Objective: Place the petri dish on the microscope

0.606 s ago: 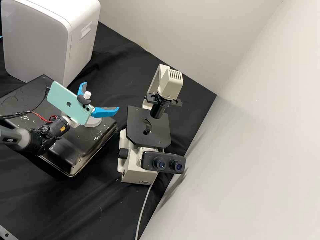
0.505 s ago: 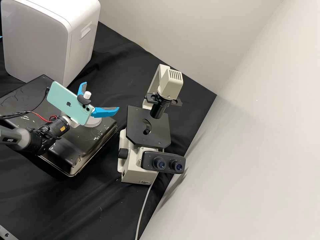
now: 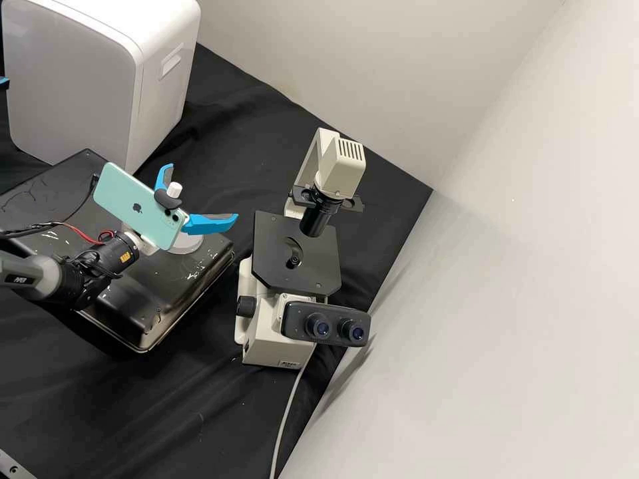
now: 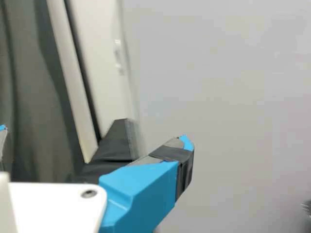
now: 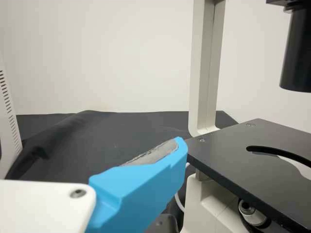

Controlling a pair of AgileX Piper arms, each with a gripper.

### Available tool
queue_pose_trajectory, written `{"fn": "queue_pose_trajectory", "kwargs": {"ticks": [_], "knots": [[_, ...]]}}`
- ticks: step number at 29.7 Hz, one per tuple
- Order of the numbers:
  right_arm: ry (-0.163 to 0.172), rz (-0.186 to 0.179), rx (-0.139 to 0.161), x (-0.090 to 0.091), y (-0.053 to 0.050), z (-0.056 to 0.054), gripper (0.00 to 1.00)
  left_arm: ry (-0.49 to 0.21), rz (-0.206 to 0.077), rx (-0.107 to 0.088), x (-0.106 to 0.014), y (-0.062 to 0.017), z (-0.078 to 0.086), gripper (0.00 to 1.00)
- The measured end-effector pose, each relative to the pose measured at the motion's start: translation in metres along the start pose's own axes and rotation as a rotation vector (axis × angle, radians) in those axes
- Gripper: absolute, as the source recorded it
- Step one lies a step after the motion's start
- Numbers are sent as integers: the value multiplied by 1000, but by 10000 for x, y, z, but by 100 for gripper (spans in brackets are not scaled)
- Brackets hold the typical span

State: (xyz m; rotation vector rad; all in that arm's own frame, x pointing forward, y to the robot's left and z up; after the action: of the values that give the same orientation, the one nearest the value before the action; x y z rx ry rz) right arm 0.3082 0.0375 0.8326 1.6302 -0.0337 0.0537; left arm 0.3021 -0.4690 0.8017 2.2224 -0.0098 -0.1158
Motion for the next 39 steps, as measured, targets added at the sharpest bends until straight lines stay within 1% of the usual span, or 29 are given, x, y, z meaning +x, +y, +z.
{"fn": "queue_pose_trajectory", "kwargs": {"ticks": [1, 2, 3, 4, 5, 6, 9, 11, 12, 13, 15, 17, 19, 22, 23, 24, 26, 33, 37, 39], "knots": [[0, 0, 0, 0, 0, 0, 100, -8, 1, 6, -6, -6, 35, 100], [0, 0, 0, 0, 0, 0, 100, -14, -6, 6, -25, -27, 82, 100], [0, 0, 0, 0, 0, 0, 100, -23, -9, 17, -34, -42, 123, 100], [0, 0, 0, 0, 0, 0, 100, -27, -13, 22, -41, -54, 159, 100], [0, 0, 0, 0, 0, 0, 100, -28, -18, 22, -52, -70, 182, 100], [0, 0, 0, 0, 0, 0, 100, -32, -20, 18, -58, -78, 209, 100], [0, 0, 0, 0, 0, 0, 100, -42, -24, 21, -92, -113, 295, 100], [0, 0, 0, 0, 0, 0, 100, -44, -18, 18, -119, -130, 355, 100], [0, 0, 0, 0, 0, 0, 100, -47, -10, 14, -133, -134, 389, 100], [0, 0, 0, 0, 0, 0, 100, -52, -5, 6, -150, -142, 435, 100], [0, 0, 0, 0, 0, 0, 100, -61, 10, 5, -182, -161, 504, 100], [0, 0, 0, 0, 0, 0, 100, -80, 22, 2, -219, -199, 575, 100], [0, 0, 0, 0, 0, 0, 100, -106, 25, 8, -269, -263, 640, 100], [0, 0, 0, 0, 0, 0, 100, -142, 11, 17, -341, -379, 732, 100], [0, 0, 0, 0, 0, 0, 100, -152, 5, 20, -359, -402, 756, 100], [0, 0, 0, 0, 0, 0, 100, -167, -14, 25, -394, -446, 785, 100], [0, 0, 0, 0, 0, 0, 100, -177, -36, 27, -435, -499, 822, 100], [0, 0, 0, 0, 0, 0, 100, -202, -95, 25, -617, -624, 925, 100], [0, 0, 0, 0, 0, 0, 100, -228, -123, 28, -712, -679, 990, 100], [0, 0, 0, 0, 0, 0, 100, -226, -132, 21, -748, -698, 1004, 100]]}}
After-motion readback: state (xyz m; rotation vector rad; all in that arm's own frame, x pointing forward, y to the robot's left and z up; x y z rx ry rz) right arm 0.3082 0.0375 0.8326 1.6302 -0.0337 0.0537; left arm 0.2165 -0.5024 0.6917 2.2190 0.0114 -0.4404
